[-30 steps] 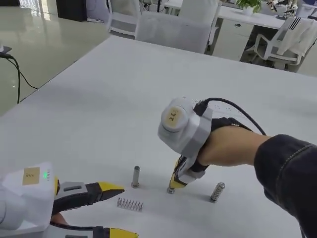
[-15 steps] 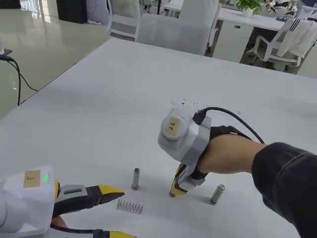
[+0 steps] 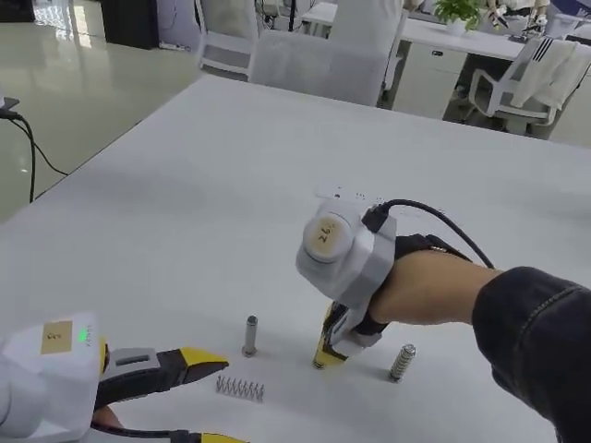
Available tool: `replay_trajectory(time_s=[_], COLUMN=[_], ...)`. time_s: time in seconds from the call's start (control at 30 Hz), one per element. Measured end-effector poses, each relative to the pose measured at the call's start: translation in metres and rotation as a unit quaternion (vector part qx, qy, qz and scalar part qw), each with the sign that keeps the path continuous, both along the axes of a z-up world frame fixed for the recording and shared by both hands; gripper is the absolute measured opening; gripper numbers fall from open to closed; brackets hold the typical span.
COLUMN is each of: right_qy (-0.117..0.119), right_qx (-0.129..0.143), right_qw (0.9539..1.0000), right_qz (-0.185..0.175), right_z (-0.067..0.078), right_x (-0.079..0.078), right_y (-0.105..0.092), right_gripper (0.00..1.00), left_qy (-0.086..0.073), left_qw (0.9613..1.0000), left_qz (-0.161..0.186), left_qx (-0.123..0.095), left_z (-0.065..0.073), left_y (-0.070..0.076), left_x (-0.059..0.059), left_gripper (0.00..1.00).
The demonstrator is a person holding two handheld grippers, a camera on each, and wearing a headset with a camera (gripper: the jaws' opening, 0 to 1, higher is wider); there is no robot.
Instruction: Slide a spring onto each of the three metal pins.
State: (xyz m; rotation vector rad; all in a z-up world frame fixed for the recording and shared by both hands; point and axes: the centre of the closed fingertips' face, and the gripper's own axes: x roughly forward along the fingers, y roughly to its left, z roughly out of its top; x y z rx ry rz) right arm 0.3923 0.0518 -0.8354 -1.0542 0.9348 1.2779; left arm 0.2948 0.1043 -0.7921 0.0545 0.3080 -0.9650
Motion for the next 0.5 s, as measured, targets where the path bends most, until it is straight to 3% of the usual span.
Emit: replay_trajectory(time_s=[0.2,0.5], right_qy=[-0.010,0.001], right_qx=[0.019,0.027], right_qw=[0.9997,0.9985], right_qz=[0.015,0.047], right_z=[0.012,0.011], right_x=[-0.010,-0.036], right_y=[0.015,0.036], right_gripper=[0.17,0.16], left_qy=[0.001,0.000], left_qw=[1.0000,1.0000], left_qz=[-0.001,0.001], left_qx=[0.002,0.003], left_z=[-0.001,-0.001], left_y=[0.000,0.000], left_x=[0.000,0.000], left_gripper=[0.45,0.44])
